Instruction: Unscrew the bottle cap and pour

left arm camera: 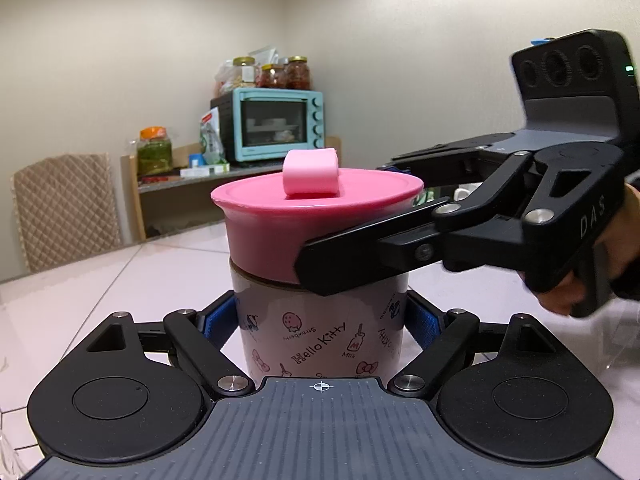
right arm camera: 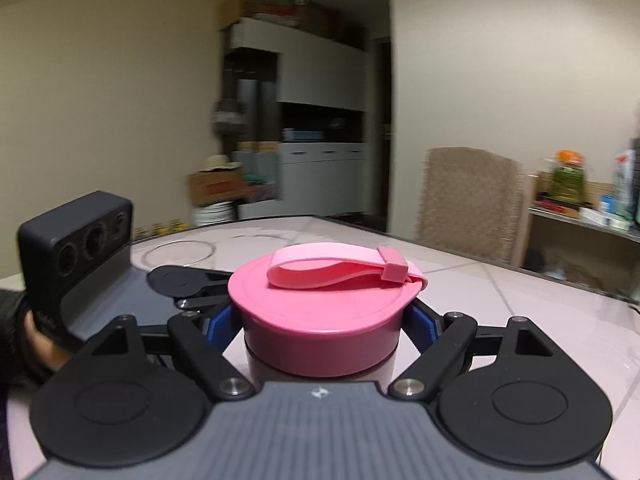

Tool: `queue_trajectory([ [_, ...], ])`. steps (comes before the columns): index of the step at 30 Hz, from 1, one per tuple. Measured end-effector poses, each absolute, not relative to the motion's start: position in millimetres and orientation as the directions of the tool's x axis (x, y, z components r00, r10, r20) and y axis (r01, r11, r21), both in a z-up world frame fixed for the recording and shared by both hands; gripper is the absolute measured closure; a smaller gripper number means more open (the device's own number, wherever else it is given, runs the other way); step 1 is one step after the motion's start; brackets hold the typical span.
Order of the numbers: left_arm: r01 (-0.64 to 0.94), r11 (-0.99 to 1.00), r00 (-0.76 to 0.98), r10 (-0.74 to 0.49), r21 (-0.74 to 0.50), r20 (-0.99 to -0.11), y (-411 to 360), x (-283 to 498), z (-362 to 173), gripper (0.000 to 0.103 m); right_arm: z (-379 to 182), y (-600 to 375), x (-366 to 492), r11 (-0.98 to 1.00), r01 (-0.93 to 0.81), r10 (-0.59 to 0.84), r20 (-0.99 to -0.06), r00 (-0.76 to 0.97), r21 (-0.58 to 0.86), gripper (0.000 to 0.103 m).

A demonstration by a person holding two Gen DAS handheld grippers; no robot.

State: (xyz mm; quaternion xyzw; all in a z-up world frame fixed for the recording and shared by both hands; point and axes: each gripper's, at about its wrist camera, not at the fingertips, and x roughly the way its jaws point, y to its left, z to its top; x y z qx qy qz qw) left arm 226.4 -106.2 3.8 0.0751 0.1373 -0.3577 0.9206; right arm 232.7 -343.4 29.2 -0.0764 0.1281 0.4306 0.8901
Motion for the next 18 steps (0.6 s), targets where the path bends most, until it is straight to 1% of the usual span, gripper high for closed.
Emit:
queue_trajectory([
  [6,0.679,0.733,0.706,-0.638,0.038,-0.307,-107,227,4,0.014,35,-352,244,0.524,-0.851,0.807,-0.301,0.508,-0.029,0.018],
  [10,0.679,0.733,0.706,-0.638,0.039,-0.307,-108,227,4,0.014,39,-352,243,0.518,-0.855,0.811,-0.303,0.501,-0.028,0.018],
  [12,0.679,0.733,0.706,-0.638,0.039,-0.307,-109,224,3,0.014,42,-349,239,0.546,-0.837,0.793,-0.307,0.526,-0.022,0.016],
  [13,0.679,0.733,0.707,-0.638,0.04,-0.306,-109,221,3,0.014,43,-349,237,0.57,-0.821,0.778,-0.306,0.548,-0.022,0.011],
  [18,0.679,0.733,0.706,-0.638,0.038,-0.306,-109,224,3,0.014,44,-353,218,0.663,-0.748,0.709,-0.298,0.64,-0.027,0.01],
])
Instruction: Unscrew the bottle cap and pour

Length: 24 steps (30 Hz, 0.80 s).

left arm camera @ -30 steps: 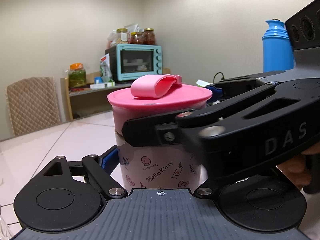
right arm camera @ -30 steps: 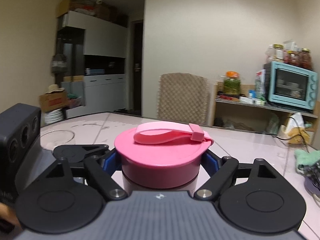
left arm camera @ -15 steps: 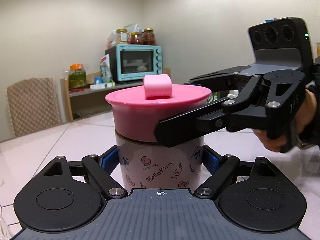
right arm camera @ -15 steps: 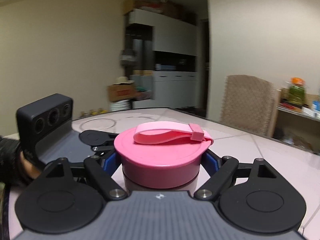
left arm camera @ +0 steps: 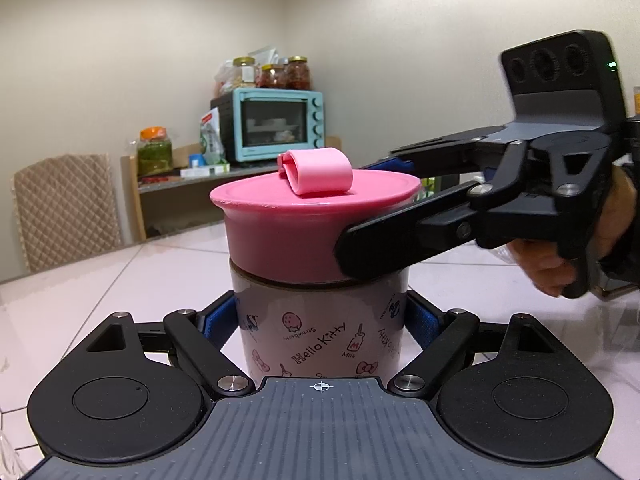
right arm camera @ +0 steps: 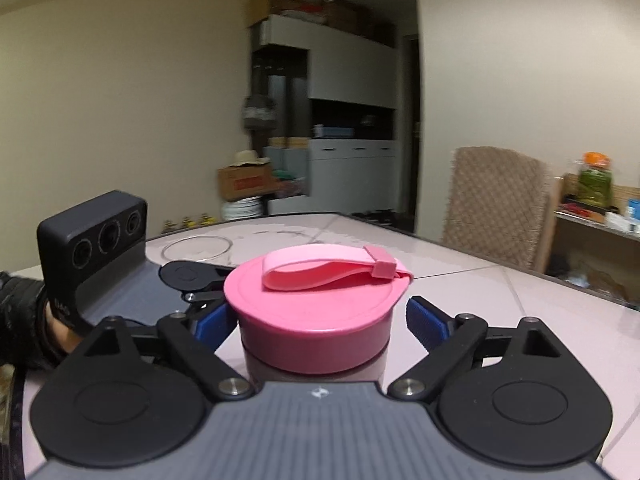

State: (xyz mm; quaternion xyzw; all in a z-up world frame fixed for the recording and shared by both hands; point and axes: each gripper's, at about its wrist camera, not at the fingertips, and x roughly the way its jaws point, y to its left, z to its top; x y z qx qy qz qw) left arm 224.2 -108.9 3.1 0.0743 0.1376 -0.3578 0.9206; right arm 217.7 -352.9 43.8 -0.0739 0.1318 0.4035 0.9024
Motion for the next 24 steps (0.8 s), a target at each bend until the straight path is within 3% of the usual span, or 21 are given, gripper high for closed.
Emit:
queue_trajectory([
  [24,0.679,0.733,0.707,-0.638,0.039,-0.306,-111,220,3,0.014,21,-305,195,0.896,-0.444,0.429,-0.245,0.869,-0.006,0.008],
])
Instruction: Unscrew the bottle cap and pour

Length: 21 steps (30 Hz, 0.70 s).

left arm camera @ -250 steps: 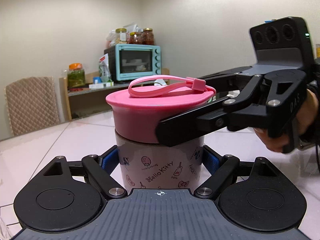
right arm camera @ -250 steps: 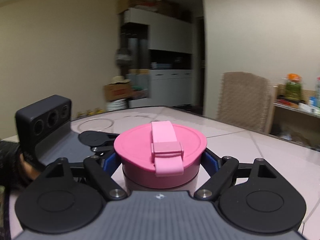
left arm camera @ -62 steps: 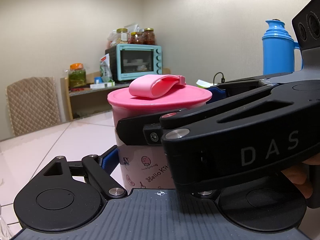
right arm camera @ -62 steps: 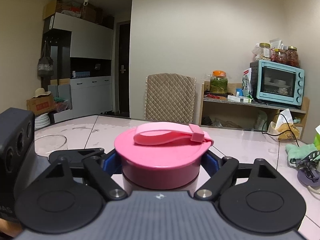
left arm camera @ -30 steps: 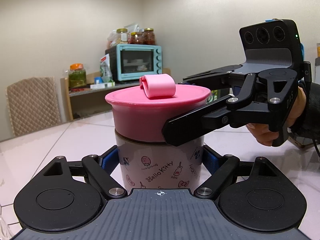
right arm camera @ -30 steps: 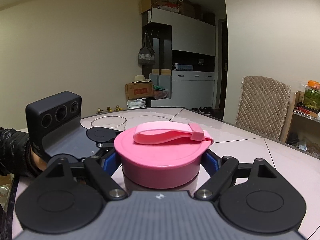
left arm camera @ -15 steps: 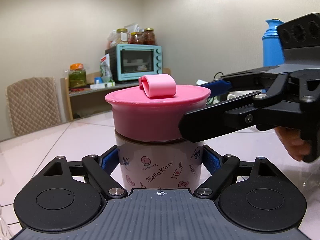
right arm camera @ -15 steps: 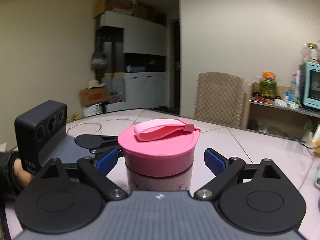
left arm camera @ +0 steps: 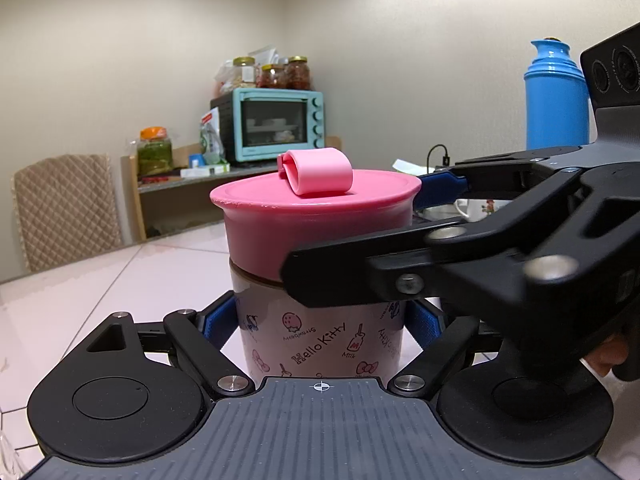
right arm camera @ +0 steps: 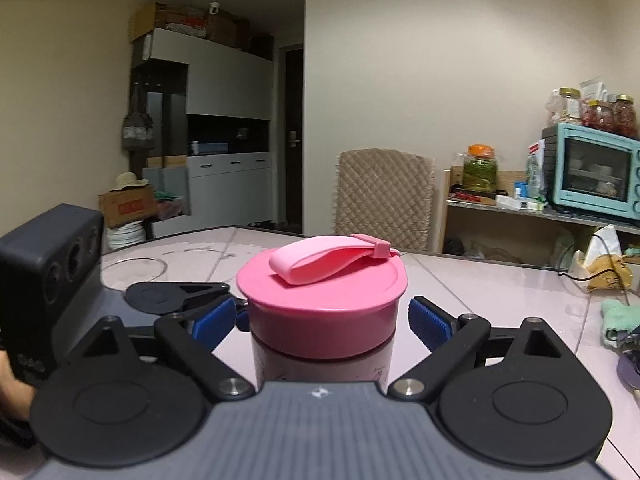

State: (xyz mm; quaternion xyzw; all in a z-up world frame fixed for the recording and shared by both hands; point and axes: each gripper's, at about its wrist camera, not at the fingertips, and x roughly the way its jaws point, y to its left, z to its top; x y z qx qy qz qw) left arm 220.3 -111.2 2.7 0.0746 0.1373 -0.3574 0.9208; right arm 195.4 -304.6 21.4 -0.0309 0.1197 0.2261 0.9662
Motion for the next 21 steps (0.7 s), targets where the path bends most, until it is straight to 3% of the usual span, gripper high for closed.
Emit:
queue_trajectory([
  [21,0.679,0.733,0.707,-0.638,0.04,-0.306,-112,220,2,0.014,20,-290,194,0.909,-0.416,0.399,-0.257,0.88,-0.012,0.018],
])
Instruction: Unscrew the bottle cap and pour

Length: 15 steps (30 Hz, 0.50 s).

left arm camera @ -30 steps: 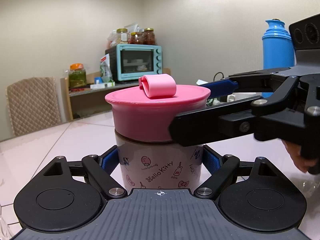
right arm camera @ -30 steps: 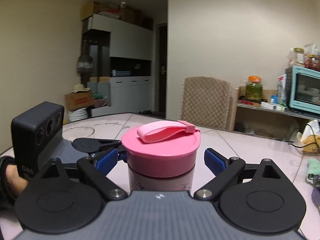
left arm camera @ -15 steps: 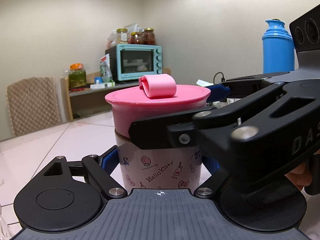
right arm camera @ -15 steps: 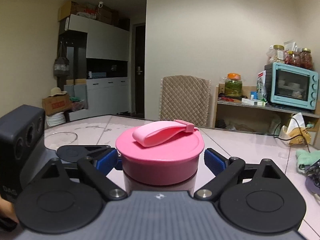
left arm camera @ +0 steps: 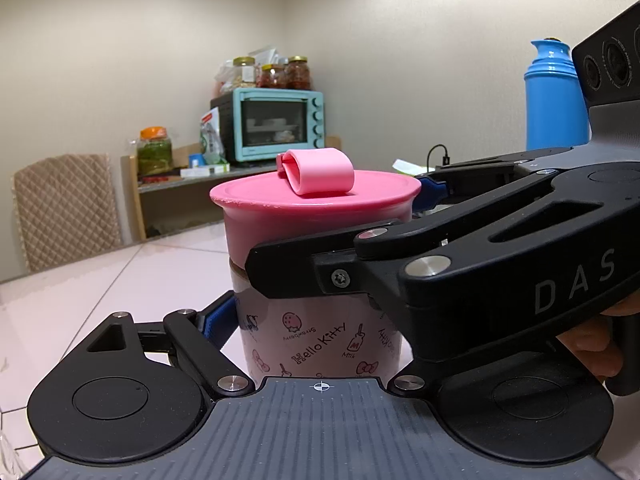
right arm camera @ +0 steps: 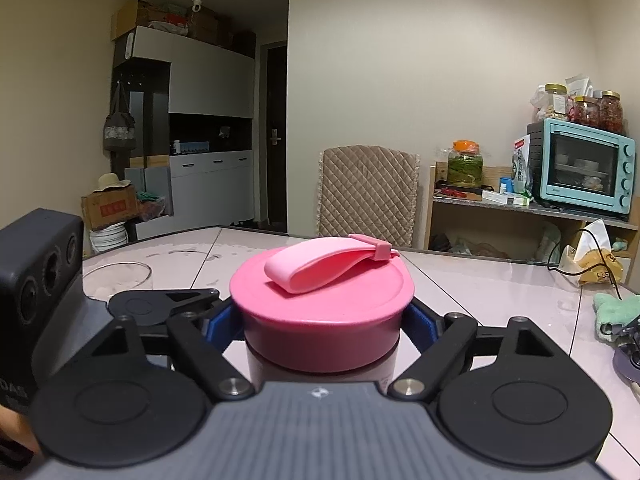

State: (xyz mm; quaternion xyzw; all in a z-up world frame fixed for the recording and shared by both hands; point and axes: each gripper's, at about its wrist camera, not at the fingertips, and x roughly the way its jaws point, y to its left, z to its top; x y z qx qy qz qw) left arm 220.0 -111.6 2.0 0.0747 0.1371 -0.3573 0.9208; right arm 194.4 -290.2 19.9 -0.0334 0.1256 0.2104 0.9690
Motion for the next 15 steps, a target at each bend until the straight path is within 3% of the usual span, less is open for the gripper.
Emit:
queue_trajectory([
  [15,0.678,0.734,0.707,-0.637,0.04,-0.306,-113,219,2,0.014,25,-336,223,0.682,-0.731,0.699,-0.278,0.659,-0.017,0.018],
])
